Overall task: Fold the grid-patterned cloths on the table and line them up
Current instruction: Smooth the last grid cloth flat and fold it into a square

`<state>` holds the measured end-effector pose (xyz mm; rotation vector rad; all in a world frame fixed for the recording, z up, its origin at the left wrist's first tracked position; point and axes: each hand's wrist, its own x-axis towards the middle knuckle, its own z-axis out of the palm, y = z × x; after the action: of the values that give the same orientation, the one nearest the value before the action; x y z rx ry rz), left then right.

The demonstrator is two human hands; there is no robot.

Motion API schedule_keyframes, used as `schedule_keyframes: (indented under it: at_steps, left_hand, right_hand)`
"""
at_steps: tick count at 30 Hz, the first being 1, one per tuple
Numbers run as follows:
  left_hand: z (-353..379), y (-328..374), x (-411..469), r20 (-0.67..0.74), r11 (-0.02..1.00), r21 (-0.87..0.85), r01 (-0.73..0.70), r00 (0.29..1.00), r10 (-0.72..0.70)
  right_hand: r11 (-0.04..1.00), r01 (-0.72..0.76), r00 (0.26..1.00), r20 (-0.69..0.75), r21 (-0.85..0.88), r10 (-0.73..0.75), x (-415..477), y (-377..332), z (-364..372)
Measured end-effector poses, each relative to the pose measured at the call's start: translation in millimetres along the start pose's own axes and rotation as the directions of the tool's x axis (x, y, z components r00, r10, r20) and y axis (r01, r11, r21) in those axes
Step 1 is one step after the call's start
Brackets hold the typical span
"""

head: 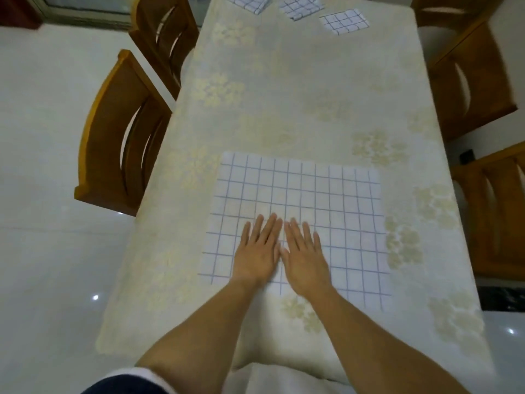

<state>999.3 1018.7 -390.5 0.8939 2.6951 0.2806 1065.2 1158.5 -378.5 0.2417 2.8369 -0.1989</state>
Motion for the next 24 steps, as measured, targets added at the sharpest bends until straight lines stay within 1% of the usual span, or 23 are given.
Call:
schedule_keyframes:
  at_steps: [2,4,6,7,8,9,10,12,13,14,15,17,19,21,23,24]
  left_hand:
    - [0.6,-13.8,-2.9,0.034,1.0,0.02,0.015,0.999,-0.016]
    - [-8.0,-29.4,-4.2,0.097,0.999,0.043,-0.025,0.995,0.021]
    - [-12.6,-38.7,-1.5,0.11,0.997,0.055,-0.057,0.993,0.051]
    - [-15.0,-40.0,1.4,0.114,0.997,0.044,-0.063,0.992,0.058]
    - [-16.9,-40.0,4.8,0.114,0.997,0.027,-0.066,0.992,0.062]
    - [-17.5,-38.0,9.0,0.077,0.997,0.004,-0.075,0.994,0.074]
    - [-18.8,-34.2,15.0,0.015,0.994,-0.026,-0.104,0.994,0.105]
    - [-27.2,-22.9,35.7,-0.093,0.973,-0.066,-0.22,0.973,0.213]
    - [-34.1,-16.6,49.7,-0.074,0.965,-0.065,-0.255,0.966,0.25]
    - [-40.6,-10.6,64.9,-0.01,0.965,-0.058,-0.256,0.967,0.256]
    - [-46.9,-4.8,80.0,0.085,0.97,-0.037,-0.241,0.966,0.244]
    - [-52.9,2.0,102.9,0.284,0.98,0.031,-0.196,0.942,0.179]
    - [-49.9,3.2,113.9,0.404,0.989,0.048,-0.142,0.908,0.111]
    - [-48.1,4.7,117.0,0.446,0.995,0.03,-0.093,0.893,0.07]
    - [-49.6,8.4,118.6,0.466,0.997,0.034,-0.063,0.884,0.04]
    - [-50.8,10.9,119.3,0.477,0.998,0.043,-0.051,0.879,0.024]
  right_hand:
    - [0.999,-0.025,1.0,0.005,-0.027,0.026,-5.5,32.9,2.1]
    - [0.99,-0.137,0.991,0.006,-0.023,0.137,-12.1,79.3,-1.6]
    - [0.964,-0.267,0.964,0.023,0.007,0.267,-17.4,122.3,-7.0]
    - [0.957,-0.289,0.957,0.038,0.013,0.289,-17.6,138.5,-10.9]
    - [0.951,-0.307,0.951,0.051,0.033,0.305,-16.8,149.5,-15.3]
    - [0.936,-0.344,0.939,0.043,0.078,0.342,-14.2,157.0,-18.8]
    - [0.901,-0.408,0.912,0.01,0.145,0.411,-10.5,161.2,-22.9]
    - [0.794,-0.526,0.82,-0.067,0.304,0.569,-3.0,165.3,-29.1]
    - [0.748,-0.559,0.777,-0.091,0.358,0.623,0.9,165.0,-31.8]
    - [0.709,-0.582,0.747,-0.084,0.398,0.66,4.6,164.2,-34.7]
    - [0.667,-0.593,0.729,-0.05,0.45,0.682,8.8,164.7,-37.5]
    - [0.545,-0.61,0.696,0.06,0.575,0.715,18.4,167.9,-45.7]
    - [0.396,-0.641,0.665,0.217,0.657,0.715,24.7,172.9,-57.2]
    - [0.254,-0.647,0.661,0.363,0.719,0.657,23.7,179.9,-67.9]
    - [0.082,-0.643,0.663,0.5,0.761,0.557,17.4,184.3,-74.1]
    - [0.041,-0.652,0.658,0.539,0.757,0.526,13.0,186.8,-73.1]
